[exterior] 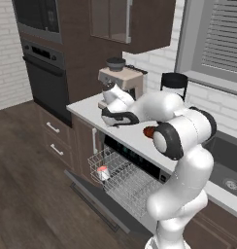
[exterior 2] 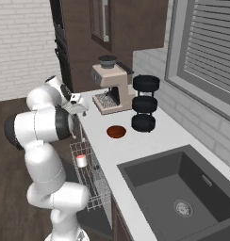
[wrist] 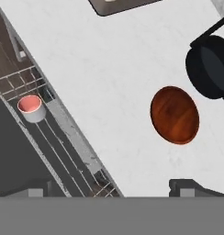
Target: Pick up the cup and bowl from the counter, place them in the dishwasher, and close the dishwasher door.
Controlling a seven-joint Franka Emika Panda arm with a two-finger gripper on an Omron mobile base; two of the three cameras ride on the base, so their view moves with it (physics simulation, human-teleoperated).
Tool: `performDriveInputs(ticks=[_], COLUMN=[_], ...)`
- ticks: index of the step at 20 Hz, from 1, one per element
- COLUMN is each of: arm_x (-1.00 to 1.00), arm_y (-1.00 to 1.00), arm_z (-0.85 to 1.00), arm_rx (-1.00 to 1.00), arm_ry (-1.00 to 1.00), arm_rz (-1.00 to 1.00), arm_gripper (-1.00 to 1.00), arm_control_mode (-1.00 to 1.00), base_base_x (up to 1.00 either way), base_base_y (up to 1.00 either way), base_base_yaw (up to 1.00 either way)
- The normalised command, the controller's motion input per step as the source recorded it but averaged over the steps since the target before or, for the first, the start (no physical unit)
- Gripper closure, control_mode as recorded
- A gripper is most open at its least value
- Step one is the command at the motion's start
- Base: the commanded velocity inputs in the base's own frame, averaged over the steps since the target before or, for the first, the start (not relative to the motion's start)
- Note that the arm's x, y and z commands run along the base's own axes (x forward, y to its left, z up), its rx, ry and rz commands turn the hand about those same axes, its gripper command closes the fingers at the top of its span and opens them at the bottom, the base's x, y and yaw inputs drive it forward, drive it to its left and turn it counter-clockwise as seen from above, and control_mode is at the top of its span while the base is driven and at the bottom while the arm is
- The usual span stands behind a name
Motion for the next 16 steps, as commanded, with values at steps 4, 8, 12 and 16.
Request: performDriveInputs(ticks=[4,8,12,16], arm_x=[-0.29,-0.06,0.01,0.1], arm_y=[-0.88,-0.64,-0.41,-0.29], arm_z=[-0.07,0.0,-0.08,-0.17], arm_rx=[0.14,0.07,0.05,0.03], arm_ry=[-0.04,0.01,0.01,0.01], arm_rz=[0.15,0.08,0.11,0.19], arm_gripper=[-1.0,-1.0,-1.0,-1.0], arm_control_mode=[-1.0,-1.0,-1.0,-1.0], base_base_x=[0.0,0.0,0.0,0.0], base_base_y=[0.0,0.0,0.0,0.0], base_base_yaw=[0.0,0.0,0.0,0.0])
